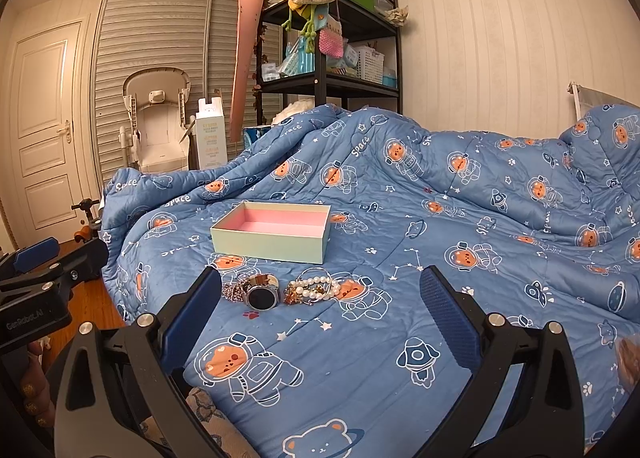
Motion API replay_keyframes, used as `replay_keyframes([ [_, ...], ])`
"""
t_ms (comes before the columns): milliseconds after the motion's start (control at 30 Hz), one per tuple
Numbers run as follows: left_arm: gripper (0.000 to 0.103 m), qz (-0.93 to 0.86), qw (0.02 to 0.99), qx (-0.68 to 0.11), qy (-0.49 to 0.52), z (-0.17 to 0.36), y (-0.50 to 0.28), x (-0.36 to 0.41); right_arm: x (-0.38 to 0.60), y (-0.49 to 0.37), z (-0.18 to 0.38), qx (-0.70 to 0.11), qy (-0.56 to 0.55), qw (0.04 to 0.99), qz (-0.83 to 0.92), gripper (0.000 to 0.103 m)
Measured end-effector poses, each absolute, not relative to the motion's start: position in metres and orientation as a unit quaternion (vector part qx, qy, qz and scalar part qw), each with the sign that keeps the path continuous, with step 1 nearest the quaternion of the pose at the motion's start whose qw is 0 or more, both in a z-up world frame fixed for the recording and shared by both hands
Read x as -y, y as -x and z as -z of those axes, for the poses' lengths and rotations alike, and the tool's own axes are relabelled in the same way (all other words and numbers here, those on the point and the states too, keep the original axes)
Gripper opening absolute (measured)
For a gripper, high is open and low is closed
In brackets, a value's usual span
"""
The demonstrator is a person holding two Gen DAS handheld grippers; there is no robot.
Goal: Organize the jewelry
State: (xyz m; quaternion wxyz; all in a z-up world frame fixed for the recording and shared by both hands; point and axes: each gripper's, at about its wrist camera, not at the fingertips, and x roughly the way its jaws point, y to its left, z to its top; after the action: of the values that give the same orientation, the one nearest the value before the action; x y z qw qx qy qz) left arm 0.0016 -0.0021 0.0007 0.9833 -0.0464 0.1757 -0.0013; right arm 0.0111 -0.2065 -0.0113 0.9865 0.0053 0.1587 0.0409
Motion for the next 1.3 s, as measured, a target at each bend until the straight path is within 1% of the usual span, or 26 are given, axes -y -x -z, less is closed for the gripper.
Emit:
replay_keyframes([
  [1000, 0.096, -0.001, 0.983, -0.178, 0.050, -0.001, -0.002, 0.000, 0.205, -0.012, 0.011, -0.161, -0.006, 0.986, -0.044, 0.098],
  [1300, 0.096, 0.018, 0.977, -0.208, 0.054, 0.007, -0.013, -0.001, 0.198, -0.025, 0.019, -0.195, -0.010, 0.976, -0.092, 0.098],
])
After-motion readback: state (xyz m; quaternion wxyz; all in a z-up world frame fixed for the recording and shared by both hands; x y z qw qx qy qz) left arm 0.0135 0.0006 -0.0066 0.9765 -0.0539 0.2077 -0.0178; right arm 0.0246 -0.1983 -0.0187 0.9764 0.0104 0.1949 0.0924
